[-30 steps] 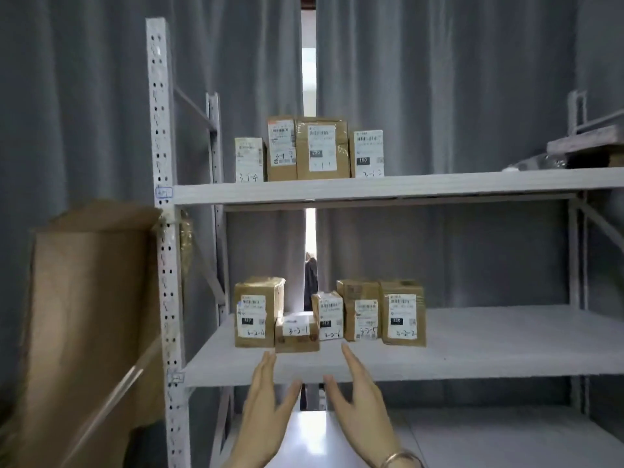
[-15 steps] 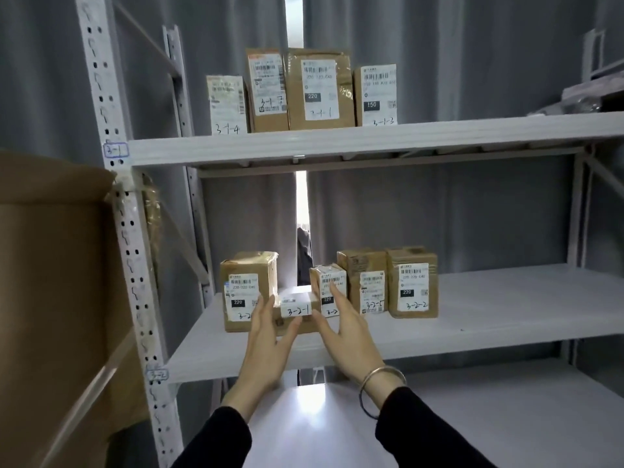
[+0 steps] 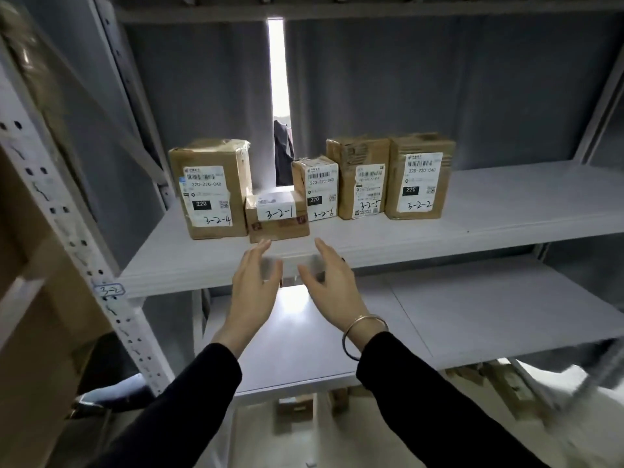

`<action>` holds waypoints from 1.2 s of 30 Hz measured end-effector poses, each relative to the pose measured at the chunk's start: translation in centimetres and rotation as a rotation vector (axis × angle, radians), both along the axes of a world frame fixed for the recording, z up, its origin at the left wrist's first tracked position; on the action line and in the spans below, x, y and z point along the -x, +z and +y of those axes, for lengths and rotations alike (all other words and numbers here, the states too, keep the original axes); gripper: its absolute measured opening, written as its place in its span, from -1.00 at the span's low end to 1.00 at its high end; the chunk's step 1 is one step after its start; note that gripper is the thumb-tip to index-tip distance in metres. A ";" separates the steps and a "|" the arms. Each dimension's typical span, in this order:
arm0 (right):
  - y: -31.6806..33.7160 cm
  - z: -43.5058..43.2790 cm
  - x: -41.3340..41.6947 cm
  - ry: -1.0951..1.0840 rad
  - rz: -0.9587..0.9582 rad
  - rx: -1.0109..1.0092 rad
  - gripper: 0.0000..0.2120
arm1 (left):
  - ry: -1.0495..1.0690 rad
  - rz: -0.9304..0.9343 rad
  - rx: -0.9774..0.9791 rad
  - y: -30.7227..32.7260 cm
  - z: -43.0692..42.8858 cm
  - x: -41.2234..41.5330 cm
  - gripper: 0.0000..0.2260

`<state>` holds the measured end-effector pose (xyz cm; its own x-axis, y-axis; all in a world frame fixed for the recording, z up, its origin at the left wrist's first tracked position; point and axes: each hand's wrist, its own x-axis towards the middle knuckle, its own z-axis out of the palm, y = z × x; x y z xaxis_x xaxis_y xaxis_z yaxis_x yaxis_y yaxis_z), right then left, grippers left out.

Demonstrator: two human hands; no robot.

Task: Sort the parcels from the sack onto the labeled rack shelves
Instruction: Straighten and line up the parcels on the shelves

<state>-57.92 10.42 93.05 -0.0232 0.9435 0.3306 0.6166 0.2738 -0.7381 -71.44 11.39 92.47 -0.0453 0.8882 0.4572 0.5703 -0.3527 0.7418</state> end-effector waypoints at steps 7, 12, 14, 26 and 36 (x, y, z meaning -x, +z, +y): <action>-2.2 6.2 1.5 -0.052 -0.251 -0.298 -0.48 | 0.215 0.172 -0.115 -1.8 5.6 -0.6 -0.77; -2.3 10.5 1.7 -0.034 -0.377 -0.368 -0.54 | 0.263 0.204 -0.115 -1.7 9.2 -0.9 -0.67; -2.1 11.7 1.8 -0.038 -0.368 -0.366 -0.56 | 0.261 0.186 -0.106 -1.6 10.3 -1.0 -0.65; -2.4 13.5 2.4 -0.058 -0.328 -0.401 -0.61 | 0.374 0.326 -0.135 -2.9 12.6 -0.1 -0.67; -3.2 15.4 2.9 0.017 -0.292 -0.269 -0.36 | 0.338 0.346 -0.116 -2.7 14.3 -0.1 -0.60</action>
<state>-60.81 25.81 89.84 -0.1674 0.8229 0.5429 0.7838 0.4451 -0.4331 -71.35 25.66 89.73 -0.1496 0.7925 0.5913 0.8729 -0.1750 0.4554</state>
